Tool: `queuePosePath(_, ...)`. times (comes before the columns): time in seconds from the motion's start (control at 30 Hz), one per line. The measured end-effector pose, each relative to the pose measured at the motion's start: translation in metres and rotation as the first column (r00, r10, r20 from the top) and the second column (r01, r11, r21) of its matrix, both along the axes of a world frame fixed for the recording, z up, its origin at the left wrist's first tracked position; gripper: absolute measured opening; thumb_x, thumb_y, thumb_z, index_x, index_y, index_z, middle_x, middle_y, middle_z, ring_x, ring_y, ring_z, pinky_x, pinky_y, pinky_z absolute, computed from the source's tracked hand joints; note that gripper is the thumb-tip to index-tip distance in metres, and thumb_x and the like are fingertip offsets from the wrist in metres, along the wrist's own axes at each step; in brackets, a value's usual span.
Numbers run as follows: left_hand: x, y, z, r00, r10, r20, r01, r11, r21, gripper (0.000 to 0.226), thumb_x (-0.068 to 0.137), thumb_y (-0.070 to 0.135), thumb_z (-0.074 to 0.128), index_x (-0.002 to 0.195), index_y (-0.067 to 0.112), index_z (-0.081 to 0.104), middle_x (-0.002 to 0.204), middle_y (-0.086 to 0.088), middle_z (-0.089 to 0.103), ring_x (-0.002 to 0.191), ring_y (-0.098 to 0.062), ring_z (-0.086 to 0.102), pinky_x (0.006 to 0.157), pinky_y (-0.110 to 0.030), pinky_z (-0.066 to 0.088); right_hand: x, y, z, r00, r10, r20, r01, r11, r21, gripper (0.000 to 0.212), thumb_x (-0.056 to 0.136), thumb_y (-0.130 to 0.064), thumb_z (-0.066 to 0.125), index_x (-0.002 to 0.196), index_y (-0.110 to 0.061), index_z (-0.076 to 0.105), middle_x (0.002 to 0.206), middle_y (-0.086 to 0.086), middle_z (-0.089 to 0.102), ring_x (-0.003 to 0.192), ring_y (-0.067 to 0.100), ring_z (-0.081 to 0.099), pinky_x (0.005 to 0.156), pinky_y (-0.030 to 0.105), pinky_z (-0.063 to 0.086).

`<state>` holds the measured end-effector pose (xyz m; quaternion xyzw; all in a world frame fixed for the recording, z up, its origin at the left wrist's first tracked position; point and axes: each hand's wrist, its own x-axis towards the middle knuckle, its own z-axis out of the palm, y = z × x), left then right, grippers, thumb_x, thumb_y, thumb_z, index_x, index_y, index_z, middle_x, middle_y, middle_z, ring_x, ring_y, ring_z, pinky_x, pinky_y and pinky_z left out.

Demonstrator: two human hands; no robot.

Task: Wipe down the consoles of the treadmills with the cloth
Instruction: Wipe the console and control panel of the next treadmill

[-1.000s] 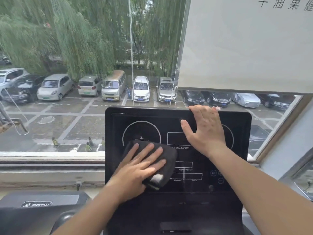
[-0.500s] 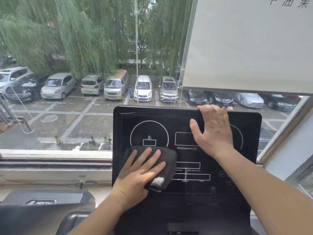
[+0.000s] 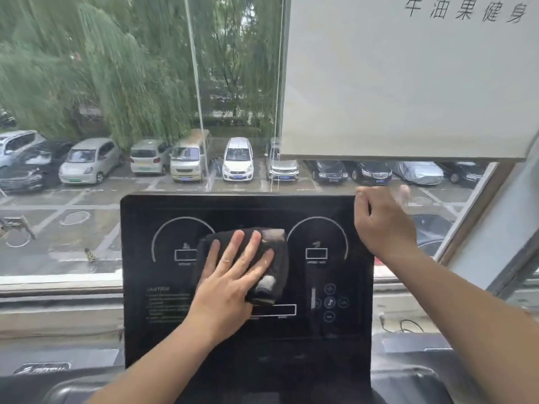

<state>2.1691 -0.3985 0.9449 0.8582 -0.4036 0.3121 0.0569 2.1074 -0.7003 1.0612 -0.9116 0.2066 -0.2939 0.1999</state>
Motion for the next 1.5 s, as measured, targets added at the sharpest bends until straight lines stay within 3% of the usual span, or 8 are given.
queuePosePath(0.13, 0.020, -0.016, 0.042, 0.996, 0.086, -0.001, -0.085, 0.989, -0.120, 0.110, 0.061, 0.013, 0.071, 0.161, 0.032, 0.029, 0.173, 0.001, 0.009, 0.160, -0.027, 0.001, 0.127, -0.058, 0.006, -0.007, -0.022, -0.003, 0.981, 0.150, 0.119, -0.169, 0.972, 0.161, 0.033, 0.107, -0.030, 0.044, 0.129, -0.028, 0.069, 0.131, -0.009, 0.067, 0.122, 0.016, 0.058, 0.090, 0.025, 0.036)
queuePosePath(0.3, -0.015, -0.093, 0.022, 0.954, 0.214, -0.210, -0.287, 0.856, -0.430, 0.098, 0.072, 0.023, 0.063, 0.162, 0.033, 0.024, 0.174, 0.004, -0.001, 0.160, -0.028, -0.009, 0.127, -0.050, -0.012, -0.007, -0.031, -0.016, 0.929, 0.275, 0.246, -0.355, 0.846, 0.398, 0.034, 0.109, -0.030, 0.041, 0.132, -0.033, 0.066, 0.132, -0.013, 0.066, 0.122, 0.008, 0.056, 0.103, 0.030, 0.043)
queuePosePath(0.53, -0.009, -0.079, 0.039, 0.986, -0.061, 0.153, 0.027, 0.976, 0.216, 0.109, 0.059, 0.022, 0.074, 0.160, 0.033, 0.033, 0.172, -0.001, 0.016, 0.159, -0.029, 0.012, 0.125, -0.058, 0.015, -0.003, -0.040, -0.021, 0.905, 0.347, 0.245, -0.420, 0.822, 0.385, 0.033, 0.109, -0.034, 0.039, 0.133, -0.034, 0.063, 0.136, -0.017, 0.062, 0.126, 0.007, 0.054, 0.099, 0.027, 0.038)
queuePosePath(0.77, -0.015, -0.145, 0.055, 0.978, 0.201, -0.049, -0.207, 0.958, -0.197, 0.100, 0.075, 0.033, 0.063, 0.164, 0.032, 0.016, 0.174, -0.001, -0.004, 0.159, -0.031, -0.013, 0.127, -0.057, -0.008, -0.001, -0.042, -0.023, 0.892, 0.351, 0.287, -0.443, 0.807, 0.391, 0.048, 0.105, -0.044, 0.026, 0.133, -0.035, 0.064, 0.140, -0.018, 0.060, 0.130, 0.002, 0.050, 0.100, 0.018, 0.034)
queuePosePath(0.9, -0.042, -0.157, 0.006, 0.995, -0.051, 0.081, 0.041, 0.991, 0.124, 0.110, 0.062, 0.029, 0.072, 0.161, 0.033, 0.026, 0.173, 0.000, 0.003, 0.160, -0.032, -0.003, 0.125, -0.058, 0.003, 0.000, -0.042, -0.022, 0.888, 0.355, 0.292, -0.448, 0.811, 0.377, 0.050, 0.107, -0.043, 0.025, 0.136, -0.031, 0.064, 0.140, -0.018, 0.060, 0.129, -0.001, 0.049, 0.102, 0.015, 0.034)
queuePosePath(1.03, -0.023, -0.134, 0.027, 0.931, -0.337, 0.143, 0.243, 0.861, 0.447, 0.094, 0.076, 0.025, 0.063, 0.162, 0.033, 0.025, 0.173, 0.002, 0.009, 0.160, -0.025, 0.000, 0.127, -0.054, 0.005, -0.003, -0.042, -0.021, 0.887, 0.364, 0.283, -0.452, 0.810, 0.374, 0.044, 0.110, -0.038, 0.027, 0.137, -0.033, 0.062, 0.141, -0.018, 0.059, 0.128, -0.001, 0.048, 0.102, 0.018, 0.034)
queuePosePath(1.3, -0.019, -0.170, 0.066, 0.997, 0.078, -0.001, -0.078, 0.986, -0.144, 0.097, 0.073, 0.027, 0.063, 0.162, 0.033, 0.026, 0.174, 0.002, 0.008, 0.160, -0.027, -0.006, 0.127, -0.056, -0.004, -0.005, -0.036, -0.017, 0.887, 0.313, 0.341, -0.449, 0.761, 0.469, 0.040, 0.109, -0.037, 0.031, 0.111, -0.046, 0.070, 0.115, -0.025, 0.069, 0.114, -0.002, 0.060, 0.104, 0.032, 0.046)
queuePosePath(1.5, -0.047, -0.160, 0.011, 0.938, -0.346, 0.029, 0.309, 0.870, 0.385, 0.092, 0.071, 0.023, 0.062, 0.158, 0.034, 0.035, 0.173, 0.004, 0.013, 0.160, -0.023, -0.003, 0.127, -0.056, 0.000, -0.006, -0.042, -0.018, 0.899, 0.325, 0.295, -0.430, 0.787, 0.443, 0.043, 0.110, -0.037, 0.030, 0.130, -0.038, 0.068, 0.132, -0.024, 0.064, 0.125, -0.003, 0.053, 0.105, 0.018, 0.037)
